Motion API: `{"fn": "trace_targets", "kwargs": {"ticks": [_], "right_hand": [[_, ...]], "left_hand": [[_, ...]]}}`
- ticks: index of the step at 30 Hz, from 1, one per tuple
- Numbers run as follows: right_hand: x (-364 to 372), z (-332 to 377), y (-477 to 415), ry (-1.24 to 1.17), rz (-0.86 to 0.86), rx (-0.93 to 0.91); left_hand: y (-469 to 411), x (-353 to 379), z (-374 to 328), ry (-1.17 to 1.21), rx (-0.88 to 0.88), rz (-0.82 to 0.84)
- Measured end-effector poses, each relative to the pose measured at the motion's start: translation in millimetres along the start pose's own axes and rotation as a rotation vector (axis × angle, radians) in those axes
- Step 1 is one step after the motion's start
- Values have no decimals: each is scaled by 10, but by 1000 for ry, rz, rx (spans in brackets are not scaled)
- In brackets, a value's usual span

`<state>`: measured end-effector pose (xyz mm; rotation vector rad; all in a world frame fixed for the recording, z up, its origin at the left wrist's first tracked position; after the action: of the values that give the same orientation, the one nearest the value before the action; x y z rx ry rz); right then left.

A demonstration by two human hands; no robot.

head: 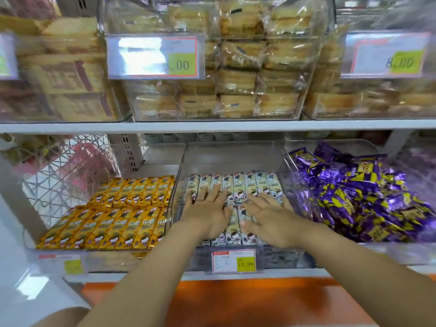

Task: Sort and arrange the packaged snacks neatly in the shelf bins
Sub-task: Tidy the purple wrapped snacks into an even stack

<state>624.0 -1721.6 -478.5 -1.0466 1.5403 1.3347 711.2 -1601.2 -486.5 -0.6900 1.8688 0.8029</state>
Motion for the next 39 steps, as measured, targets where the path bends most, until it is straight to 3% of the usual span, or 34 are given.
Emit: {"fn": "trace_targets", "kwargs": {"ticks": [5, 10, 17, 22, 29, 35, 39], "right_hand": [[-194, -103, -206, -47, -131, 72], [-179, -135, -561, -25, -75, 153], [-129, -165, -430, -42, -24, 71], [-241, -178, -207, -213, -136, 13], [68, -54, -90, -34, 18, 18], [76, -22, -62, -64, -86, 66], [-227, -29, 182, -279, -284, -12]], "left_hand": [[-75, -62, -9, 60, 32, -75], [-116, 22, 1, 33, 69, -78], [-129, 39, 15, 20, 62, -69], [-107, -61, -9, 112, 81, -59], [-106, 52, -34, -17, 135, 15], [-70, 26, -52, -12, 126, 33], [59, -15, -110, 63, 201, -96]]}}
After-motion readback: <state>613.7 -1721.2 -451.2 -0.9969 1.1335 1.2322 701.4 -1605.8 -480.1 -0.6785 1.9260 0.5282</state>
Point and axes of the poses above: each hand's wrist, its own y-axis away from the middle knuckle, its own x-axis out of the palm, z = x × y, the point moved 4 cm from there along -y, towards the middle knuckle, and after that the axes turned 14 degrees about y, right-handed, at the moved point
